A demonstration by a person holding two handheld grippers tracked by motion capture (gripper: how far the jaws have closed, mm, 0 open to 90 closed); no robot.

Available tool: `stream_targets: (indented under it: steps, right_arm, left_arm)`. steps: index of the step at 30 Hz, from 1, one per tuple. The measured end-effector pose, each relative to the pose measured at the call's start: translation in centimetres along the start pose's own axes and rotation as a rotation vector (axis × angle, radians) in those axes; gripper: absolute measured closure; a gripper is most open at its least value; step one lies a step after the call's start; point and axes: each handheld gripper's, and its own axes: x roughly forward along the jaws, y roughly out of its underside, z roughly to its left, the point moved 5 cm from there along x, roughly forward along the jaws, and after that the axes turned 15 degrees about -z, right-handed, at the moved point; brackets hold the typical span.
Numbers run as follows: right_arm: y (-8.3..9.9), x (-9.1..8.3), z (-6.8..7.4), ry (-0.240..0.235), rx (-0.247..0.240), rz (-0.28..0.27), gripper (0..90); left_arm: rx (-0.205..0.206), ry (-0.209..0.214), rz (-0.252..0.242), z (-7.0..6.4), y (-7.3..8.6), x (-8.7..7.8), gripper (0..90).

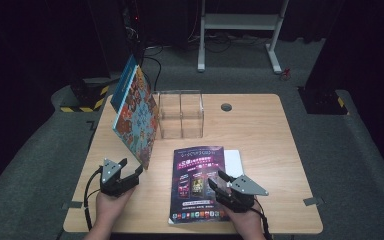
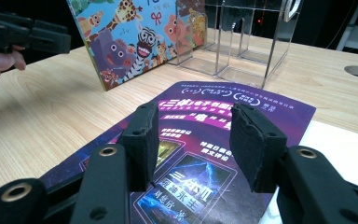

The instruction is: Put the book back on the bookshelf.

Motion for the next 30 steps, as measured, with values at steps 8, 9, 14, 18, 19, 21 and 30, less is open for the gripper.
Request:
stream_targets:
  steps: [8,9,14,18,19,21,30]
  right_arm:
    - [0.3,0.1,0.0,0.003,-0.014,0.032,52.0]
    - [0.3,0.1,0.0,0.004,-0.019,0.037,51.9]
    - [0.4,0.0,-0.3,0.025,-0.034,0.055,51.3]
    - [0.5,-0.1,-0.7,0.038,-0.021,0.064,49.9]
    - [0.5,-0.1,-0.8,0.038,-0.024,0.062,48.9]
    - [0.7,-0.2,-0.9,0.048,-0.029,0.070,47.2]
    - [1.8,-0.2,-1.1,0.083,0.016,0.157,34.8]
  left_arm:
    - [-0.005,0.029,0.059,-1.2,1.5,-0.7,37.2]
    - [-0.006,0.035,0.060,-1.4,1.7,-0.7,37.4]
    - [-0.013,0.104,0.064,-2.7,2.9,-0.9,41.8]
    - [0.008,0.125,0.046,-3.5,3.1,-0.7,44.8]
    - [0.022,0.130,0.036,-3.8,3.1,-0.7,44.7]
    - [0.016,0.146,0.044,-4.4,3.2,-0.7,43.8]
    - [0.158,0.152,0.199,-7.6,4.5,0.9,48.9]
